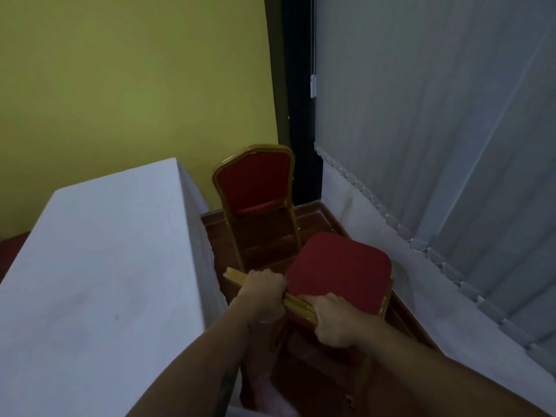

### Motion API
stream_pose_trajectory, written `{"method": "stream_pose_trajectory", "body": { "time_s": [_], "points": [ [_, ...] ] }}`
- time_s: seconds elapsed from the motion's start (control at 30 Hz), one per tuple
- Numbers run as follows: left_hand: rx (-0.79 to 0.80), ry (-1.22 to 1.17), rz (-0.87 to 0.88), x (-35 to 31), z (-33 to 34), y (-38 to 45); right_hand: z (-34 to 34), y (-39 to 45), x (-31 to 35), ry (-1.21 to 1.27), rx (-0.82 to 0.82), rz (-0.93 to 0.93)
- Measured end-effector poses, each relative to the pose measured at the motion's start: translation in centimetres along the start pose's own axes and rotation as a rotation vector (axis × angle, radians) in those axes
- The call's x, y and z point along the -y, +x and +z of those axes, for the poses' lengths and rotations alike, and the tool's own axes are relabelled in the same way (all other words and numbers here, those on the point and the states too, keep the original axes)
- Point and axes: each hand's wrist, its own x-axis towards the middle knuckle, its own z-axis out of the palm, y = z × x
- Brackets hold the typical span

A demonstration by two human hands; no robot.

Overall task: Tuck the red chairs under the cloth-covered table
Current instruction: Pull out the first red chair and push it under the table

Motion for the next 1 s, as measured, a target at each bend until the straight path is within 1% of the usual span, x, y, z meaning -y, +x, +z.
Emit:
{"method": "stream_pose_trajectory", "body": {
  "time_s": [0.2, 0.3, 0.43, 0.57, 0.67, 0.73, 0.77, 0.8, 0.83, 0.87, 0.9, 0.93, 1.0],
  "points": [
    [-0.007, -0.052, -0.009, -1.0, 1.5, -1.9, 0.2, -1.5, -0.8, 0.015, 0.067, -0.004],
    [-0.001, -0.09, 0.009, -2.3, 1.7, -2.8, 0.2, -2.4, -1.9, -0.041, 0.081, 0.015],
    [-0.031, -0.167, 0.009, -4.2, 1.7, -3.5, -0.8, -3.7, -3.9, -0.12, 0.069, 0.072],
    [-0.028, -0.328, 0.057, -4.9, 1.7, -3.2, -2.0, -4.7, -6.9, -0.152, -0.046, 0.168],
    [0.012, -0.415, 0.101, -4.4, 2.1, -2.7, -2.4, -5.2, -10.1, -0.069, -0.167, 0.282],
    [0.061, -0.439, 0.062, -3.8, 3.1, -2.4, -1.8, -5.4, -12.4, 0.072, -0.327, 0.367],
    [0.089, -0.449, 0.039, -3.5, 3.7, -2.4, -1.2, -5.4, -13.6, 0.206, -0.428, 0.424],
    [0.109, -0.46, 0.016, -3.3, 4.3, -2.4, -0.6, -5.5, -14.5, 0.412, -0.524, 0.483],
    [0.118, -0.467, -0.003, -3.2, 4.7, -2.4, 0.0, -5.7, -14.8, 0.674, -0.597, 0.565],
    [0.119, -0.464, -0.019, -3.1, 5.0, -2.5, 0.6, -5.8, -14.8, 0.937, -0.632, 0.637],
    [0.123, -0.458, -0.033, -3.0, 5.1, -2.3, 1.0, -6.1, -14.2, 1.196, -0.623, 0.653],
    [0.131, -0.449, -0.044, -3.0, 5.1, -2.0, 1.2, -6.4, -13.4, 1.418, -0.596, 0.633],
    [0.171, -0.434, -0.061, -2.8, 5.2, -1.4, 1.0, -6.3, -11.7, 1.747, -0.589, 0.564]
  ]
}}
